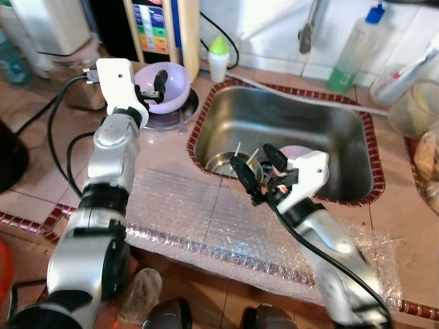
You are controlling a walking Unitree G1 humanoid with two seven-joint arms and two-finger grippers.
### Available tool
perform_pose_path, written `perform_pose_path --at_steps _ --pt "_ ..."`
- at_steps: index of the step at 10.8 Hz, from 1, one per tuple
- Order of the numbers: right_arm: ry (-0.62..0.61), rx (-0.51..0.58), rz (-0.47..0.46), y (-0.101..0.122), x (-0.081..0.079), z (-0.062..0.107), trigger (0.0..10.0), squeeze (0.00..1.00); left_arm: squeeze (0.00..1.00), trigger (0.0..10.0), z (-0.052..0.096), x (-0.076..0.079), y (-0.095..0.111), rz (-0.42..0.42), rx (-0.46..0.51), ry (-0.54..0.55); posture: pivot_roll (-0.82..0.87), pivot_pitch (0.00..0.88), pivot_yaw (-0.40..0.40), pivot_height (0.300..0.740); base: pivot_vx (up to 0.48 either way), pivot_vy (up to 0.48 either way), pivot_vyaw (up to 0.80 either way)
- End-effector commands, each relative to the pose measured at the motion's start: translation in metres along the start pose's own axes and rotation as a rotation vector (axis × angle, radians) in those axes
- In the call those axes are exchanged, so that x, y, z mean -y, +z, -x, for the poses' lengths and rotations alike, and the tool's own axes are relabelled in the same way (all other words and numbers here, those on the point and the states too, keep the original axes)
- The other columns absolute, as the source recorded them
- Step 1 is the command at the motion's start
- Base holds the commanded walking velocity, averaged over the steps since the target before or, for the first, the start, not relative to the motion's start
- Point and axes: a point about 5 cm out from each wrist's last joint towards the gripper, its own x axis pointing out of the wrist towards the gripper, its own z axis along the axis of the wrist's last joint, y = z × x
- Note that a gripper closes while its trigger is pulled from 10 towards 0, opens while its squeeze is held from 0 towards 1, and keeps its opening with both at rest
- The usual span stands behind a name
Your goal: Kitchen organization
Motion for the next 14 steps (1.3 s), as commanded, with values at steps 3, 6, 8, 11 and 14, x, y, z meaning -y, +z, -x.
perform_pose_path --at_steps 3,6,8,11,14 --pt "0.056 -0.027 -0.008 0.006 -0.013 0.011 10.0 0.00 0.12 10.0 -0.006 -0.014 0.003 0.023 -0.033 0.079 -0.25 0.221 0.046 0.740 0.000 0.000 0.00" --pt "0.068 -0.059 -0.004 0.007 -0.017 0.016 10.0 0.00 0.00 10.0 -0.007 -0.022 -0.005 0.096 -0.075 0.163 -0.26 0.222 0.049 0.740 0.000 0.000 0.00" --pt "0.071 -0.066 0.005 0.005 -0.017 0.014 10.0 0.00 0.00 10.0 -0.007 -0.029 -0.006 0.123 -0.087 0.195 -0.25 0.205 0.048 0.740 0.000 0.000 0.00" --pt "0.080 -0.074 0.011 0.003 -0.017 0.010 10.0 0.00 0.00 10.0 -0.009 -0.019 -0.016 0.311 -0.184 0.120 -0.25 0.196 0.045 0.740 0.000 0.000 0.00" --pt "0.094 -0.072 0.019 0.002 -0.019 0.006 10.0 0.00 0.00 3.6 -0.011 -0.011 -0.019 0.315 -0.249 0.065 -0.24 0.188 0.053 0.740 0.000 0.000 0.00"
